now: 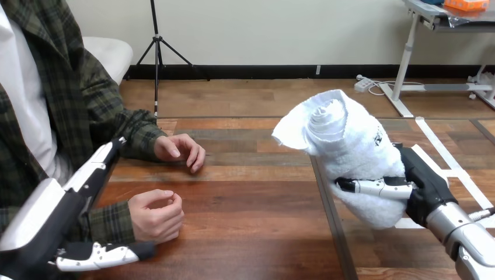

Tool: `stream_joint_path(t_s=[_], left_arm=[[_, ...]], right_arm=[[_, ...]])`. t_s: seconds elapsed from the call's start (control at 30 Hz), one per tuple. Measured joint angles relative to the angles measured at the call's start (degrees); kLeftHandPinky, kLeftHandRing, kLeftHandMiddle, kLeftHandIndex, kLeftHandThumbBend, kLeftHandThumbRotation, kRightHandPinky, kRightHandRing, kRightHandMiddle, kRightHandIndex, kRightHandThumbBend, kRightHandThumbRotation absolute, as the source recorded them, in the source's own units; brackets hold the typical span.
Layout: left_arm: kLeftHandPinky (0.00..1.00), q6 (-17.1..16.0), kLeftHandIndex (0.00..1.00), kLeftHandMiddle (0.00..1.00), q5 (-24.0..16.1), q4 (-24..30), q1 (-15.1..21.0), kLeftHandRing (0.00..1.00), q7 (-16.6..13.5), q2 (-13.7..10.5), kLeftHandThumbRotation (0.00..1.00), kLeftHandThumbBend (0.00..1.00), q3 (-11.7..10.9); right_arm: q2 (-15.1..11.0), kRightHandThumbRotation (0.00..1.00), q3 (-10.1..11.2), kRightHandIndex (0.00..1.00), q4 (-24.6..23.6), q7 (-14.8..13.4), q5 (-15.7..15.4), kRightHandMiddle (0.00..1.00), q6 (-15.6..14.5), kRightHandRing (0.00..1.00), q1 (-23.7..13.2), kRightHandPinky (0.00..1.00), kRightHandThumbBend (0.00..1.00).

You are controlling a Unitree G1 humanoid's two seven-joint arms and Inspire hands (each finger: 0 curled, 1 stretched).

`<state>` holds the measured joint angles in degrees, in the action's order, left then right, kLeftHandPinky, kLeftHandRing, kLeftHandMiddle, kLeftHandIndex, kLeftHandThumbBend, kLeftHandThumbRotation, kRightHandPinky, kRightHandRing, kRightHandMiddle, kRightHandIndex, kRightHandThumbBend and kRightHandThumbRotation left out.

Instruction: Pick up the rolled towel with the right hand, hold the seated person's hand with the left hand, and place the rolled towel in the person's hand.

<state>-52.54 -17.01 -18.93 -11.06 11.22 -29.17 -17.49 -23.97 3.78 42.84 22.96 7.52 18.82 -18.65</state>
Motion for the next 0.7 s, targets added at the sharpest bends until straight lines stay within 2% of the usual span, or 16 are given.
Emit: stream_joint_path(t_s=[0.27,0.7], left_arm=[[0.84,0.7,1.0,0.98,-2.9,-2.1,0.2,0.94,-0.8,-3.0,0.53,1.0,0.0],[0.8,3.2,0.97,0.94,-10.1,-5.5,0.3,0.9,-2.9,-5.4,0.46,1.0,1.0]], right_arm=[[0.3,0.0,0.0,0.2,-6.5,1.3,2.1,0.16,-2.7,0.09,3.4,0.05,0.69],[0.9,0.0,0.1,0.18,-16.2,2.5,5.9,0.14,-8.3,0.08,9.4,0.04,0.73]])
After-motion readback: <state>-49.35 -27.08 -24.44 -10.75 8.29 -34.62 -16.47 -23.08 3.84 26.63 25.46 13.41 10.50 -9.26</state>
